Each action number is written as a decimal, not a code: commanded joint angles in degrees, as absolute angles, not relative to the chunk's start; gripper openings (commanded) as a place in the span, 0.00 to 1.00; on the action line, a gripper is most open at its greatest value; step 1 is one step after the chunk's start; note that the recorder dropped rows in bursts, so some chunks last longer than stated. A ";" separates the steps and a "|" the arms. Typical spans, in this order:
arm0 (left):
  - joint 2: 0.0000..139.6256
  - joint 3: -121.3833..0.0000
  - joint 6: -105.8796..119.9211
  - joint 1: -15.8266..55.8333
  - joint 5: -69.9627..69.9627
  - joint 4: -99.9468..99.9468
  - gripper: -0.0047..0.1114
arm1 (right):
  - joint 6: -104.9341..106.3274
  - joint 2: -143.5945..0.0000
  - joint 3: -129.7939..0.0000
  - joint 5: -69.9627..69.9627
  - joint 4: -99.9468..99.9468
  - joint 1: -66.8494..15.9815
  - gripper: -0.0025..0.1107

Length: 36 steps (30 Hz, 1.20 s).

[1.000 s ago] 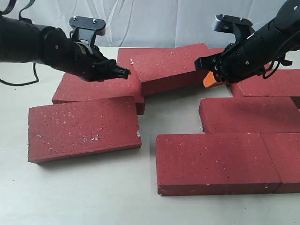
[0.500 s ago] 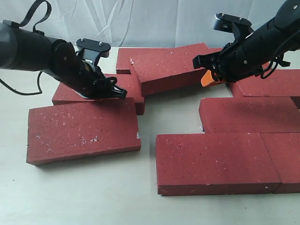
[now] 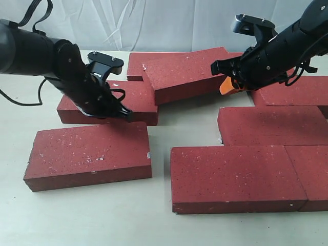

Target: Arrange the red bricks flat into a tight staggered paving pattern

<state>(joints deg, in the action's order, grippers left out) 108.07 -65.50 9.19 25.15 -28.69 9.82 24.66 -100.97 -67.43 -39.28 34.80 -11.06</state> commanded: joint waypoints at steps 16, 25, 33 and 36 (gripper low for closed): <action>95.92 -65.70 19.24 31.46 -31.66 18.33 0.04 | 24.84 -100.88 -67.71 -39.14 34.62 -11.15 0.02; 94.77 -65.70 16.26 27.12 -27.17 18.16 0.04 | 14.93 -100.01 -67.71 -44.83 20.74 -10.93 0.02; 94.77 -65.70 16.15 20.90 -26.02 18.34 0.04 | 12.61 -100.01 -67.71 -44.35 17.12 -10.93 0.02; 94.89 -65.70 16.15 19.48 -23.61 18.61 0.04 | 12.61 -100.01 -67.71 -44.23 17.67 -10.93 0.02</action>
